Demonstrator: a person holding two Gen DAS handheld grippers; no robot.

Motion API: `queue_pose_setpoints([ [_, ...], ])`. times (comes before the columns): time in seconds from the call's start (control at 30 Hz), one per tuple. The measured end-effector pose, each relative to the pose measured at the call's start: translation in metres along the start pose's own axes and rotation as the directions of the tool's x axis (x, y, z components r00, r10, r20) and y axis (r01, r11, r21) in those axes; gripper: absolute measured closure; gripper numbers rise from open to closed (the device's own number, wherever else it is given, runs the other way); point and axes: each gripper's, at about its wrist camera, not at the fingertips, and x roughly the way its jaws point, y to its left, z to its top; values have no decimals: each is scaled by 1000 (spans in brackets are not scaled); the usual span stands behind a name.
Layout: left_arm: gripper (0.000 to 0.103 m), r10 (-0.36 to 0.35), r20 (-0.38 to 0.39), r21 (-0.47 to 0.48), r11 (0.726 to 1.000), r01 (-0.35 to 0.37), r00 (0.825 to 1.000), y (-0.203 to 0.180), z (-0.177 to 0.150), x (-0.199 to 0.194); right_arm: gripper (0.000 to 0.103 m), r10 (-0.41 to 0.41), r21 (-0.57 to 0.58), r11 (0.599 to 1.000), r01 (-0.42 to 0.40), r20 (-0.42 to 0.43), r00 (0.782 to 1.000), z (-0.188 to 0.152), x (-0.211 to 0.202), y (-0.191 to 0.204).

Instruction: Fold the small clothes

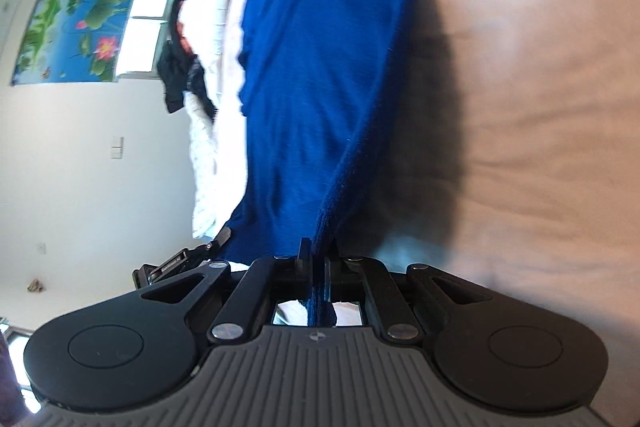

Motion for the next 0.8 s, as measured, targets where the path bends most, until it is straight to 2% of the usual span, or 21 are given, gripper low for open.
queue_pose_setpoints([
  [0.17, 98, -14, 18, 6, 1000, 13, 1000, -6, 12, -1, 95, 29, -33, 999, -27, 35, 999, 16, -9, 11],
  [0.37, 98, -67, 71, 44, 997, 64, 995, -26, 40, 6, 95, 113, -68, 992, -105, 121, 986, 53, -17, 21],
  [0.5, 98, -115, 116, 98, 990, 104, 987, -51, 69, 18, 95, 185, -93, 981, -170, 178, 967, 89, -17, 31],
  [0.8, 98, -172, 166, 179, 974, 142, 971, -104, 155, 73, 94, 265, -162, 960, -230, 250, 931, 198, -4, 55],
])
